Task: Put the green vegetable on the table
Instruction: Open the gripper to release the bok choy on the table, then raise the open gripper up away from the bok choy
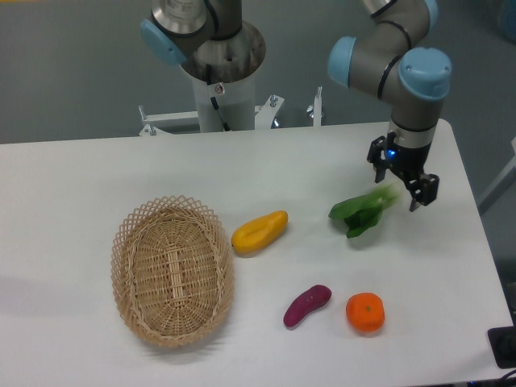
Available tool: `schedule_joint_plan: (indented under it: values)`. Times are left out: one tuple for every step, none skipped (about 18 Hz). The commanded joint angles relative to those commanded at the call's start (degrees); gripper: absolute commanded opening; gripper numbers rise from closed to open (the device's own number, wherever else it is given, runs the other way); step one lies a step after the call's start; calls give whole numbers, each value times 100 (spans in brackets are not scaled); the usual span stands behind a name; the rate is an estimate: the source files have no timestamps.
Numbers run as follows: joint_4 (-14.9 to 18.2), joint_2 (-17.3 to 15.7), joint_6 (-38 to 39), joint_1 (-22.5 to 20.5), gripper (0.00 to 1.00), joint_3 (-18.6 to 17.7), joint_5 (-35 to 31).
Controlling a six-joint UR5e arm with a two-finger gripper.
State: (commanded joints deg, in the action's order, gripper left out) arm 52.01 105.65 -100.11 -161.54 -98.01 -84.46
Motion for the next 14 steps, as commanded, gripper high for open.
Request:
schedule_joint_plan:
  values:
    - [237, -9, 35, 9, 100, 175, 9]
    - [483, -70, 105, 9, 100, 343, 9]
    - [729, -114, 202, 52, 100, 544, 17]
    - [993, -123, 324, 157, 100, 755, 18]
    - [1265, -132, 491, 245, 100, 931, 18]
    - [1546, -141, 667, 290, 100, 1081, 9]
    - [1801, -167, 790, 299, 100, 1178, 0]
    - [2004, -167, 852, 316, 100, 1275, -9]
    - [2128, -150, 905, 369, 100, 1363, -17]
    - [2164, -115, 1019, 404, 100, 1416, -26]
    - [2147, -97, 1211, 439, 100, 1425, -26]
    - [2129, -80, 1422, 474, 100, 1434, -26]
    - [2121, -79, 1581, 518, 100, 1434, -18]
    - [2120, -71, 1635, 519, 100, 1434, -18]
